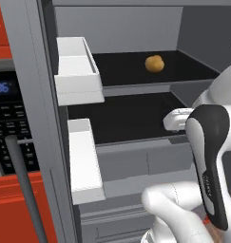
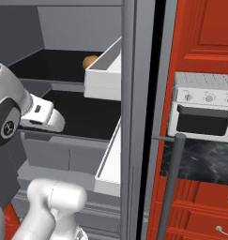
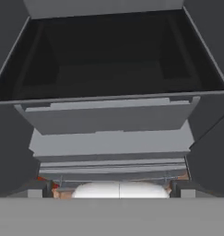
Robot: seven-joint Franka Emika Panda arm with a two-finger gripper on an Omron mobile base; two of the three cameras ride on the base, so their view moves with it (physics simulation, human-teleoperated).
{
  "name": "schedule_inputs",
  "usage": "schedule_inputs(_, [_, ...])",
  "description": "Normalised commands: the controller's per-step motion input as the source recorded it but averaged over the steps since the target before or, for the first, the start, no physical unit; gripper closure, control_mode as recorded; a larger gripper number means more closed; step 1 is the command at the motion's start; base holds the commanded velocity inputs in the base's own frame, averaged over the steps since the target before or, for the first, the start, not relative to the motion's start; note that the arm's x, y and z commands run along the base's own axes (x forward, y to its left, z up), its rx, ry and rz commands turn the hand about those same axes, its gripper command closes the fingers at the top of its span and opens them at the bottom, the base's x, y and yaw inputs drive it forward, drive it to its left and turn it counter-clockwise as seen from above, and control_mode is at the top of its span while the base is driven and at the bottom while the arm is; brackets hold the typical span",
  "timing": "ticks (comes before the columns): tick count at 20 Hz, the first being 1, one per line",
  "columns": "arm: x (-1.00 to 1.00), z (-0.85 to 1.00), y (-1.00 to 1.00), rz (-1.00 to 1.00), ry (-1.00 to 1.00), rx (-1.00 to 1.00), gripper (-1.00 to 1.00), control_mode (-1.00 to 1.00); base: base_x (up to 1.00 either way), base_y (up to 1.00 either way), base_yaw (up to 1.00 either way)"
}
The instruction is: Place the cold items (potato and mushroom) from the fridge in one tupperware on the dining counter. Place the warm items (hot dog and kebab skewer) in the stove area in another tupperware.
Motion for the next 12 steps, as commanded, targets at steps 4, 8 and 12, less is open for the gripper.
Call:
schedule_inputs(4, [0.61,0.63,0.00,0.00,-0.14,0.00,-1.00,-1.00,0.00,0.00,0.00])
schedule_inputs(8, [0.75,0.57,0.00,0.00,-0.02,-0.01,-1.00,-1.00,0.00,0.00,0.00])
schedule_inputs(12, [0.70,0.46,0.05,-0.02,-0.09,-0.03,-1.00,-1.00,0.00,0.00,0.00])
